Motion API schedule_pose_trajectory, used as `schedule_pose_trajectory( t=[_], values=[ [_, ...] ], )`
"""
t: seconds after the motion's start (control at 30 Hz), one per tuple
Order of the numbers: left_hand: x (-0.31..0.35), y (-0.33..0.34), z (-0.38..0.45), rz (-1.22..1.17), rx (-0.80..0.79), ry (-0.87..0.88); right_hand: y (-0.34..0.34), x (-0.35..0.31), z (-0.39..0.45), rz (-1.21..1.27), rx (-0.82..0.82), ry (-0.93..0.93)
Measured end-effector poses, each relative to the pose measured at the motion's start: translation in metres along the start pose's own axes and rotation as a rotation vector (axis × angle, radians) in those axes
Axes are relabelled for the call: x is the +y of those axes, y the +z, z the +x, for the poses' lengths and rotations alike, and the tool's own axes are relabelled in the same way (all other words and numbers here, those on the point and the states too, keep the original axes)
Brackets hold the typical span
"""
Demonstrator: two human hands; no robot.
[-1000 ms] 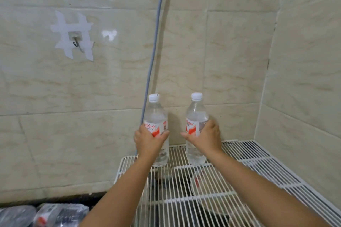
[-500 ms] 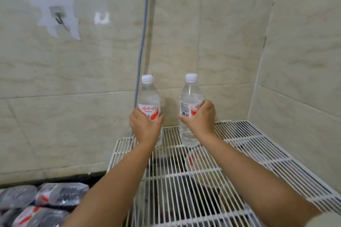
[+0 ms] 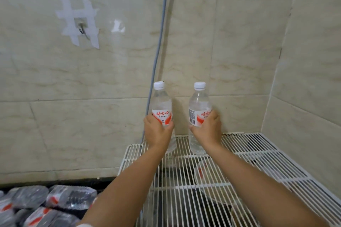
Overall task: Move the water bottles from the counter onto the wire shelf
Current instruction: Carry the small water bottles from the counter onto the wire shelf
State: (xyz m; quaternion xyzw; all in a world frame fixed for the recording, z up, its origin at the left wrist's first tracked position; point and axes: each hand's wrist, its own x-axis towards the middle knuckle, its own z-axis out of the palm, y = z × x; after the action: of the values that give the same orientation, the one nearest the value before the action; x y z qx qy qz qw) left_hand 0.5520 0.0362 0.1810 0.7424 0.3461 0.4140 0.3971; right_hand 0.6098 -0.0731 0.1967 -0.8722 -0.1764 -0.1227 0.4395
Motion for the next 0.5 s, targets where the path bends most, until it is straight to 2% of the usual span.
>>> schedule_pose_trajectory(
  t=[0.37,0.5],
  values=[
    [0.005,0.025,0.026,0.056,-0.028,0.055,0.021,-0.005,0.03,0.04,-0.03,-0.052],
    [-0.007,0.012,0.03,0.039,-0.17,0.147,0.011,0.004,0.032,0.037,-0.149,-0.054]
  ],
)
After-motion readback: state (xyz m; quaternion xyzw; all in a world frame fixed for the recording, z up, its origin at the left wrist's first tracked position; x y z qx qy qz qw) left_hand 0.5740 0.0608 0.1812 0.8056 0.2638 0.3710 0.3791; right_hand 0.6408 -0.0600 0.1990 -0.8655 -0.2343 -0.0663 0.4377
